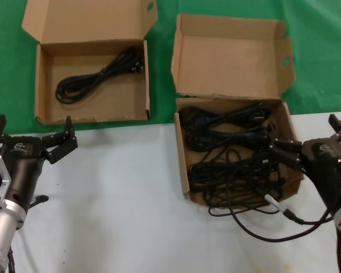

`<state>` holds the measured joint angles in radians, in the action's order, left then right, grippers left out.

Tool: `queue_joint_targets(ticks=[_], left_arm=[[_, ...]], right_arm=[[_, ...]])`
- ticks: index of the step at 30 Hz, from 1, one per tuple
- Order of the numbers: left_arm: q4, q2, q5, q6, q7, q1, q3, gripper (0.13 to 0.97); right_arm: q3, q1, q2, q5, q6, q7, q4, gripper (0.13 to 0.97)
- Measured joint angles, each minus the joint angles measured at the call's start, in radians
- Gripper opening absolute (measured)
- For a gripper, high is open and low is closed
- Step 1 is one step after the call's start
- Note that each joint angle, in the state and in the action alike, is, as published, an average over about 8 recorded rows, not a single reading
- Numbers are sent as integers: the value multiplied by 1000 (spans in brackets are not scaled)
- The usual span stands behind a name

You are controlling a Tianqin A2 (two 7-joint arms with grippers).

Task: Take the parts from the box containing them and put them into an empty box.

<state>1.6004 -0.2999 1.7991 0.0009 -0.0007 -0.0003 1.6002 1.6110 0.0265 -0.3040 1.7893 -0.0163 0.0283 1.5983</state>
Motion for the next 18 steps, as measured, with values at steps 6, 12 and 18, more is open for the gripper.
queue_joint_targets(ticks=[6, 12, 18], left_arm=[[0, 0, 0, 0, 0, 0, 0, 966], [0, 0, 0, 0, 0, 0, 0, 966], [0, 0, 0, 0, 0, 0, 0, 966]], right_arm=[[0, 0, 0, 0, 0, 0, 0, 966], [0, 0, 0, 0, 0, 0, 0, 966], [0, 0, 0, 0, 0, 0, 0, 966]])
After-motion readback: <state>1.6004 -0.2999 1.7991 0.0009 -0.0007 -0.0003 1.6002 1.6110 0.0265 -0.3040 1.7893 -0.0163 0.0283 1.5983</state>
